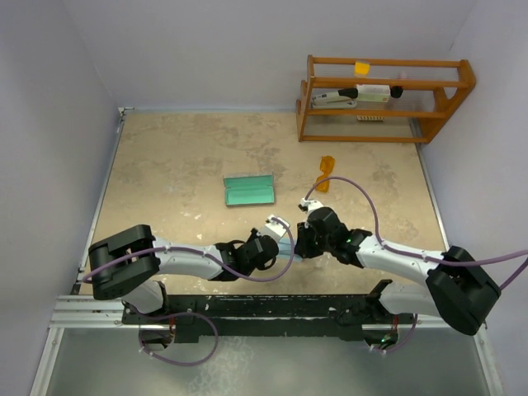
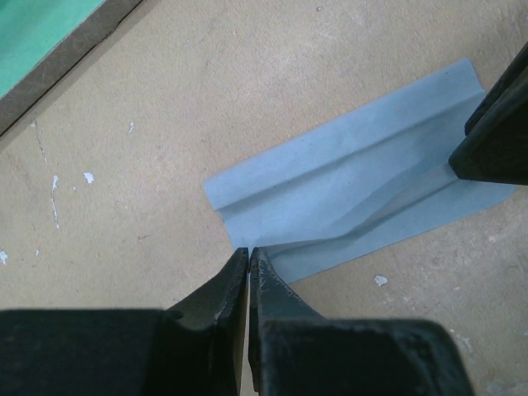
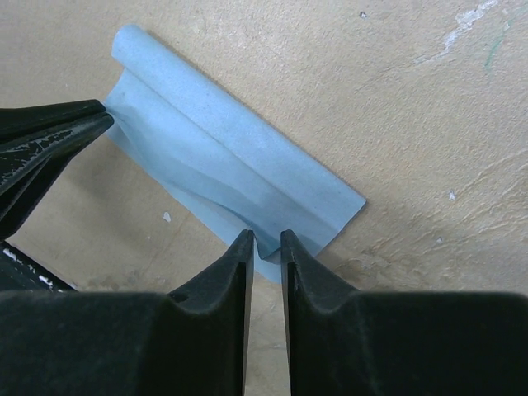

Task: Organize the sunglasses
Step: Fold the glasses cleaning cloth at the center of the board.

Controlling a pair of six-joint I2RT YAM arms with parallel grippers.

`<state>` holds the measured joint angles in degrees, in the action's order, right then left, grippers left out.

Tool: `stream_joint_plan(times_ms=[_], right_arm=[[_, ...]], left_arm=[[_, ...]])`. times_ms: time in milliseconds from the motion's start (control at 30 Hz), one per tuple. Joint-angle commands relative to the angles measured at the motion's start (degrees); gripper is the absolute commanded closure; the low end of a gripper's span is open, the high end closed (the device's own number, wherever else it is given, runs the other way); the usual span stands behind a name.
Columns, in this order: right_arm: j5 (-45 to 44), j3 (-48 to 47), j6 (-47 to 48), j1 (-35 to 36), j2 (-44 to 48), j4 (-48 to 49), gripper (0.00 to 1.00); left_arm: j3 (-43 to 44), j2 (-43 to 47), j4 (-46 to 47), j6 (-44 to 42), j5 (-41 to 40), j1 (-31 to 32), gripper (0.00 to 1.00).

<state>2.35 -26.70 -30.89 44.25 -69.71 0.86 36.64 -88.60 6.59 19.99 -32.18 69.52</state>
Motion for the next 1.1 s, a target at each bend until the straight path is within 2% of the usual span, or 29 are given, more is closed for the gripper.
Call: stream_joint_plan(times_ms=[0, 433, 533, 733, 967, 1067], right_arm=[[-0.24, 0.00, -0.11, 0.26, 1.78, 1.08, 0.77], [-0.15, -0.64, -0.04, 0.41, 3.39, -0.42, 0.76], [-0.15, -0.52, -0.17, 0.40, 3.27, -0.27, 0.76], [-0.15, -0.27, -0.26, 0.56, 3.14, 0.01, 0.76], [0.02, 0.69, -0.61, 0.66, 2.97, 0.84, 0.83], [0.19, 1.07, -0.82, 0.66, 2.70, 1.30, 0.86]], left_arm=[[0.27, 0.74, 1.28, 0.67, -0.68, 0.44, 1.00], [0.53, 2.18, -0.65, 0.79, -1.60, 0.71, 1.00], [0.69, 2.91, -1.14, 0.92, -1.65, 0.77, 0.94], [1.56, 4.14, -3.08, 0.97, -2.34, 1.22, 0.91], [2.00, 7.45, -5.28, 1.26, -3.03, 1.54, 0.91], [1.45, 7.55, -4.14, 1.72, -3.07, 1.59, 0.95]])
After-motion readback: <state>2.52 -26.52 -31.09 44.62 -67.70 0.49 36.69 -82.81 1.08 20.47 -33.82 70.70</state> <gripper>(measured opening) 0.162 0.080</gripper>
